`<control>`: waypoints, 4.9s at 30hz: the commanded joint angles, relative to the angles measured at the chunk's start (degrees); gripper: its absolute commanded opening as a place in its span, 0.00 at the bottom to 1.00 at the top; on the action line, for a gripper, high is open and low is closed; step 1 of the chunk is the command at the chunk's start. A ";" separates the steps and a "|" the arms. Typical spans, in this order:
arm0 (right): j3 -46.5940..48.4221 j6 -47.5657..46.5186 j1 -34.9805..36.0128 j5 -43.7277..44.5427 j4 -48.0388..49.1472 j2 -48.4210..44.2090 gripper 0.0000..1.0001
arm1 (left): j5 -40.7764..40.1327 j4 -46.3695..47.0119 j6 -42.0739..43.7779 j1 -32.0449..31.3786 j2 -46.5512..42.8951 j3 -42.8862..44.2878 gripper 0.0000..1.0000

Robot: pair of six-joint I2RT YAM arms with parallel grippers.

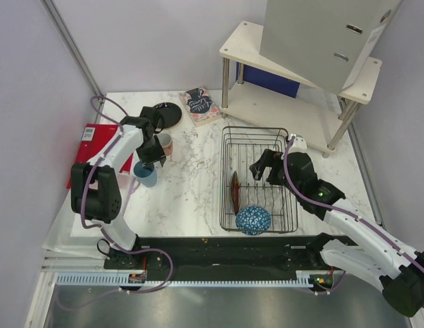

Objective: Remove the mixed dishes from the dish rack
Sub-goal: Place the cup at the center of the board, then pick up the plate from the dish rack.

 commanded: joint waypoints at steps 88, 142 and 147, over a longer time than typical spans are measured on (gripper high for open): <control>-0.88 -4.41 0.02 11.30 -8.49 -8.28 0.98 | -37.52 -18.71 -26.50 -62.45 10.90 27.49 0.02; 1.85 4.73 0.02 -17.88 12.86 -13.03 0.96 | 20.67 51.77 -3.56 -33.09 -50.09 -24.71 0.02; 1.50 5.17 0.02 -19.55 13.84 -13.12 0.95 | 20.23 52.04 -3.65 -33.09 -49.57 -25.15 0.02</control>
